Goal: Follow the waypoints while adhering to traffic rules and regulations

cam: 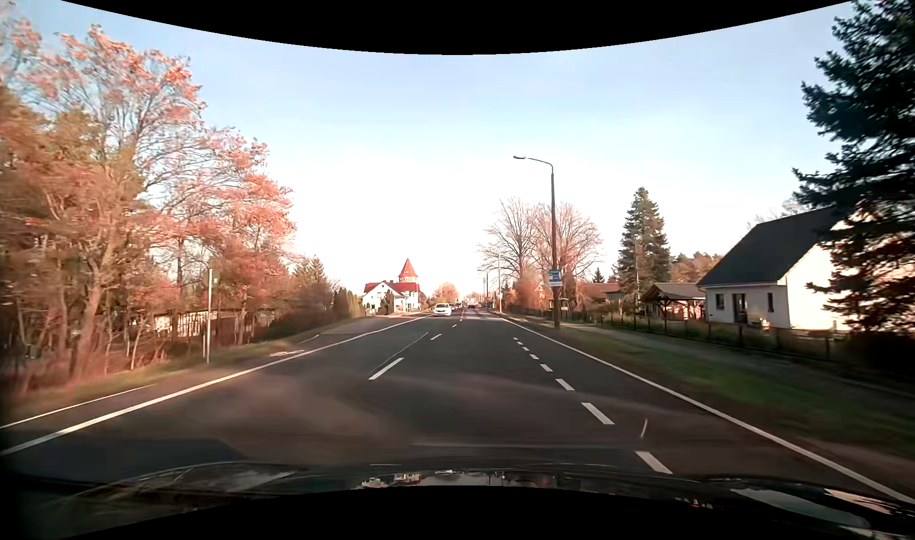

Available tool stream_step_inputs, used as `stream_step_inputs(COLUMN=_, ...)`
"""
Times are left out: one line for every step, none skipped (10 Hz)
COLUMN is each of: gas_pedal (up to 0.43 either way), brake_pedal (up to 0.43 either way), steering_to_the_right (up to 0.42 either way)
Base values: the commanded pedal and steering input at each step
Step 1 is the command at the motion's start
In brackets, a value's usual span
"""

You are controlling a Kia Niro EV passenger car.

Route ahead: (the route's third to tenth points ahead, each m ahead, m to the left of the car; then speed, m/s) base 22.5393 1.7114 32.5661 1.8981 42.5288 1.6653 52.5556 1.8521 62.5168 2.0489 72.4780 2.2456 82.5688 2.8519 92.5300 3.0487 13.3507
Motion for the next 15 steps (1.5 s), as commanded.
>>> stream_step_inputs(gas_pedal=0.110, brake_pedal=0.000, steering_to_the_right=0.002)
stream_step_inputs(gas_pedal=0.110, brake_pedal=0.000, steering_to_the_right=0.002)
stream_step_inputs(gas_pedal=0.110, brake_pedal=0.000, steering_to_the_right=0.002)
stream_step_inputs(gas_pedal=0.110, brake_pedal=0.000, steering_to_the_right=0.002)
stream_step_inputs(gas_pedal=0.110, brake_pedal=0.000, steering_to_the_right=0.002)
stream_step_inputs(gas_pedal=0.110, brake_pedal=0.000, steering_to_the_right=0.002)
stream_step_inputs(gas_pedal=0.110, brake_pedal=0.000, steering_to_the_right=0.002)
stream_step_inputs(gas_pedal=0.110, brake_pedal=0.000, steering_to_the_right=0.002)
stream_step_inputs(gas_pedal=0.110, brake_pedal=0.000, steering_to_the_right=0.000)
stream_step_inputs(gas_pedal=0.110, brake_pedal=0.000, steering_to_the_right=-0.001)
stream_step_inputs(gas_pedal=0.110, brake_pedal=0.000, steering_to_the_right=-0.002)
stream_step_inputs(gas_pedal=0.110, brake_pedal=0.000, steering_to_the_right=-0.003)
stream_step_inputs(gas_pedal=0.110, brake_pedal=0.000, steering_to_the_right=-0.005)
stream_step_inputs(gas_pedal=0.110, brake_pedal=0.000, steering_to_the_right=-0.006)
stream_step_inputs(gas_pedal=0.110, brake_pedal=0.000, steering_to_the_right=-0.005)
